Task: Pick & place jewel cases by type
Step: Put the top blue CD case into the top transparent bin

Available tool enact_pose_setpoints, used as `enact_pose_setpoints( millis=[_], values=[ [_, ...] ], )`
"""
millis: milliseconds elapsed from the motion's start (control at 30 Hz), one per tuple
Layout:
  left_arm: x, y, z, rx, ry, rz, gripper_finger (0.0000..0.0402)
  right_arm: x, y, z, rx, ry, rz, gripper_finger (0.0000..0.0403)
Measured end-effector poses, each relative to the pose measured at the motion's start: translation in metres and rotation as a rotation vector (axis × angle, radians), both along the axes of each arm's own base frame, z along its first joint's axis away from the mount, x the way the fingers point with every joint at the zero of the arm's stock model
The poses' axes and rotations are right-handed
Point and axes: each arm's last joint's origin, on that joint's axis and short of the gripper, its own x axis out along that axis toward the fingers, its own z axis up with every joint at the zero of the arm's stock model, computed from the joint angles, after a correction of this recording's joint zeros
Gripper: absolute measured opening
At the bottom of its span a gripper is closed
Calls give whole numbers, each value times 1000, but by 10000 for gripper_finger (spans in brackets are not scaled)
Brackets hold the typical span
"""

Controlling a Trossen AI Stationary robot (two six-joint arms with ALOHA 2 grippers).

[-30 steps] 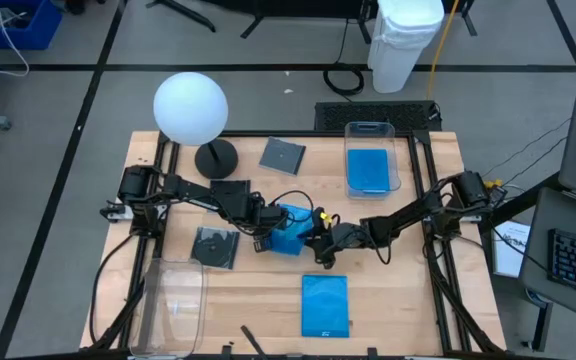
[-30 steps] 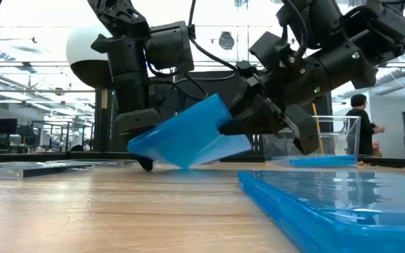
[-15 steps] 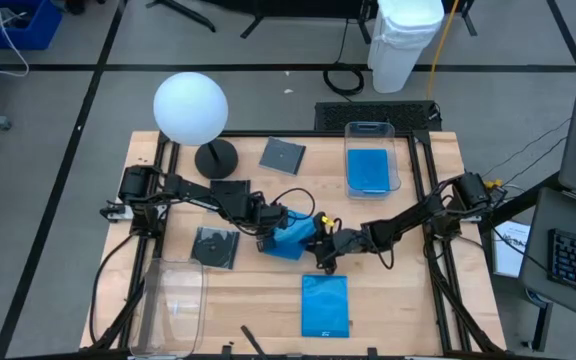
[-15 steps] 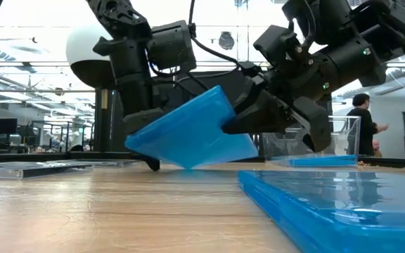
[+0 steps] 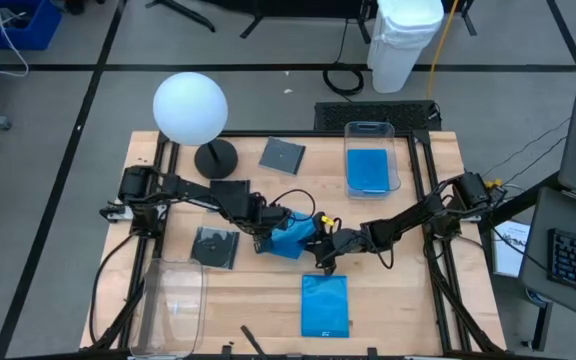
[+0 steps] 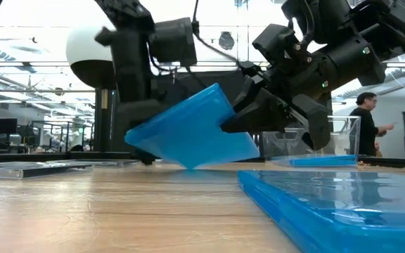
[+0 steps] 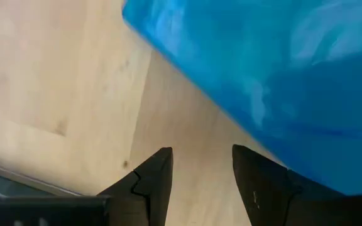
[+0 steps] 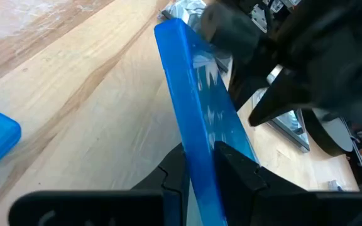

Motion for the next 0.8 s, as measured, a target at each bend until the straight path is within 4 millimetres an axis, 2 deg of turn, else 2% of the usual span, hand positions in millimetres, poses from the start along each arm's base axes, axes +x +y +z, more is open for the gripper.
enact_pose_setpoints(
  millis=[267, 433, 533, 800],
  values=[
    [-13, -8, 53, 59, -203, -28, 170, 0, 0, -1, -2, 6, 0, 54],
    [-37, -17, 72, 130, -394, -51, 170, 0, 0, -1, -2, 8, 1, 54],
    [-59, -22, 72, 122, -551, -57, 170, 0, 0, -1, 3, 6, -2, 54],
    [-120, -22, 54, 64, -935, -55, 170, 0, 0, 0, 6, -3, -2, 54]
  ],
)
